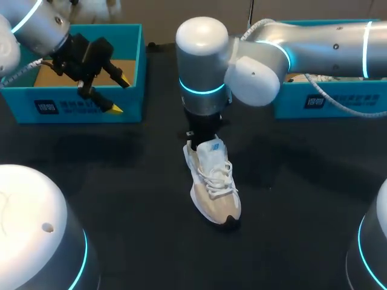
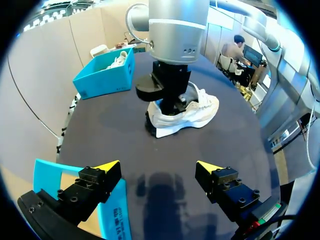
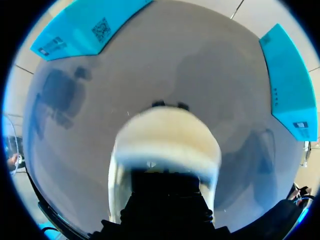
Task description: Take the shoe out of the shoebox, open the shoe tongue, remove and reinsert the insole, then place the shoe into the shoebox
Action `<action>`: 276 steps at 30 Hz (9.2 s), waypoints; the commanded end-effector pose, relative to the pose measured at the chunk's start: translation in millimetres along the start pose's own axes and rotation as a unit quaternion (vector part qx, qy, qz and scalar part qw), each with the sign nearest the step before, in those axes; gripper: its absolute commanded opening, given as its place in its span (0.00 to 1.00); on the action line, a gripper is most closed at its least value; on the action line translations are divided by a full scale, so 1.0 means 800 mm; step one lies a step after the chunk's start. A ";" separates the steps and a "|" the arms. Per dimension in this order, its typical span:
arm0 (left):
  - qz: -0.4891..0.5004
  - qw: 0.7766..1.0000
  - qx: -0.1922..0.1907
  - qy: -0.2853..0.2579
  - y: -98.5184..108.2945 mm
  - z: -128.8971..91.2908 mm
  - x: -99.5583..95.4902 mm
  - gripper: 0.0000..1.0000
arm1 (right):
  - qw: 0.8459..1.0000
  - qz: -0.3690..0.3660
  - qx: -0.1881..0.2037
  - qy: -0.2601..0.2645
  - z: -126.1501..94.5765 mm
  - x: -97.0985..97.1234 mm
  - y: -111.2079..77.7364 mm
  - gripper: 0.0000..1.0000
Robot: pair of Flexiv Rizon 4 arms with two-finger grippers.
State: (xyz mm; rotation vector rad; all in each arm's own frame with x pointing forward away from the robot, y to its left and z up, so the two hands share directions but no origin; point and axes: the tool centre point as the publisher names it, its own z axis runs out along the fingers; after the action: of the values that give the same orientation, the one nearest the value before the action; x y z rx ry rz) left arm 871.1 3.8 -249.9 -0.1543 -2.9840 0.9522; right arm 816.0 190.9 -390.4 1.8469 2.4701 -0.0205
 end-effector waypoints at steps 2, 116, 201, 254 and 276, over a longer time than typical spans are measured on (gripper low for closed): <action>0.000 1.000 -0.002 0.001 0.000 0.000 -0.001 1.00 | 0.999 -0.008 0.047 -0.004 -0.050 -0.011 -0.019 0.00; 0.000 1.000 -0.002 0.001 0.000 0.000 -0.001 1.00 | 0.990 -0.025 0.134 0.041 -0.060 0.003 -0.053 0.27; 0.000 1.000 -0.002 0.001 0.000 0.000 -0.001 1.00 | 0.765 -0.642 0.002 -0.051 -0.012 -0.021 0.092 0.69; 0.000 1.000 -0.002 0.001 0.000 0.000 -0.001 1.00 | 0.814 -0.577 0.026 -0.050 -0.241 -0.050 0.072 0.00; 0.000 1.000 -0.002 0.001 0.000 0.000 -0.001 1.00 | 0.814 -0.573 0.028 -0.095 -0.339 -0.098 0.070 0.00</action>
State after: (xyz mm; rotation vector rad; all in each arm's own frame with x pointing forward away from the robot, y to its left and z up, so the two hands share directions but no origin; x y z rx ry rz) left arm 871.1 3.9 -249.7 -0.1539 -2.9841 0.9509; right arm 881.8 145.6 -119.8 0.0724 2.9708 -0.2992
